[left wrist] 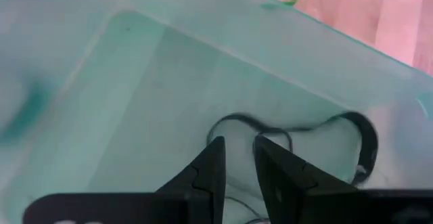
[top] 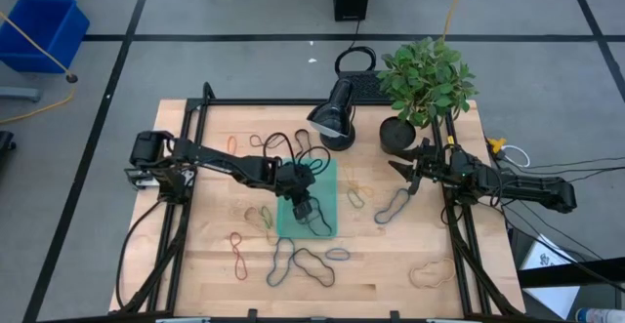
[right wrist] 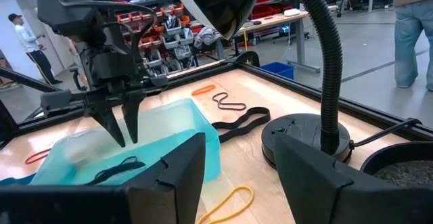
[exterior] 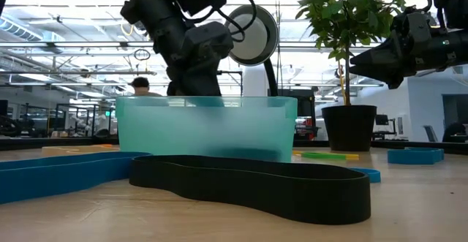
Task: Pick and place rubber bands into bin
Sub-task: Put the left green rubber band into the basket
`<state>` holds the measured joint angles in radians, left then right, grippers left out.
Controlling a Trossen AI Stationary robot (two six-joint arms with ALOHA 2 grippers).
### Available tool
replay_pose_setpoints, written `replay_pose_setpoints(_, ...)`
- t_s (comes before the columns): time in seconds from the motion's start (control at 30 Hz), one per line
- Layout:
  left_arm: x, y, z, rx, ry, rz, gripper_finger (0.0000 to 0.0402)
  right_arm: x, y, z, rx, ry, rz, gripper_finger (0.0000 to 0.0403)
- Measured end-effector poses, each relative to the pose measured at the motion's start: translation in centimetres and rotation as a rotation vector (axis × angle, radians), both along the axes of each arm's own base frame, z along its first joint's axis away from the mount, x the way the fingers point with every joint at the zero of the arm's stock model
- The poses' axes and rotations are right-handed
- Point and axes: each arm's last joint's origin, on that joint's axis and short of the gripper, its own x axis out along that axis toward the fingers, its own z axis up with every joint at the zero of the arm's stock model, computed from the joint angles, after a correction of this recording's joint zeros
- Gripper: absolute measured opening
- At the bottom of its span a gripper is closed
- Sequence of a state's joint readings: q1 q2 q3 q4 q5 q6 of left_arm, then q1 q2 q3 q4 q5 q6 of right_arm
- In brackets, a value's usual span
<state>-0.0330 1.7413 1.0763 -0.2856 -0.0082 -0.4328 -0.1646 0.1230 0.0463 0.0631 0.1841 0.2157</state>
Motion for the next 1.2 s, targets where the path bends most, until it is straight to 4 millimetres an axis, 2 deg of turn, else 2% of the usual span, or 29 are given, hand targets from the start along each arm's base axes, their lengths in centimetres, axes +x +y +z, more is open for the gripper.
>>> replay_pose_setpoints(0.1,-0.4,0.0,0.7,0.030,0.001,-0.049,0.0085,0.0,0.0,0.0,0.000,0.000,0.000,0.0169)
replay_pose_setpoints(0.27,-1.6,0.0,3.1,0.060,-0.036,-0.095,0.0085,0.0,0.0,0.0,0.001,0.003,0.001,0.0169)
replay_pose_setpoints(0.53,-4.9,0.1,7.9,0.074,-0.101,-0.112,0.0086,0.2,0.0,-0.1,0.003,0.017,-0.002,0.0169)
replay_pose_setpoints(0.73,-8.0,0.0,10.7,-0.018,-0.124,-0.092,0.0086,0.2,0.0,0.0,0.001,0.007,0.000,0.0169)
replay_pose_setpoints(0.83,-9.5,0.0,11.2,-0.040,-0.071,-0.079,0.0086,0.2,0.0,-0.1,0.002,0.009,0.000,0.0169)
replay_pose_setpoints(0.93,-10.8,-0.1,10.7,-0.019,0.050,-0.044,0.0086,0.2,0.0,-0.1,0.003,0.016,-0.001,0.0169)
replay_pose_setpoints(1.07,-11.3,-0.1,9.7,0.096,0.151,-0.008,0.0086,0.3,0.0,-0.2,0.004,0.023,0.000,0.0169)
replay_pose_setpoints(1.2,-11.3,-0.1,8.5,0.110,0.179,0.021,0.0086,0.3,-0.1,-0.2,0.004,0.023,0.000,0.0169)
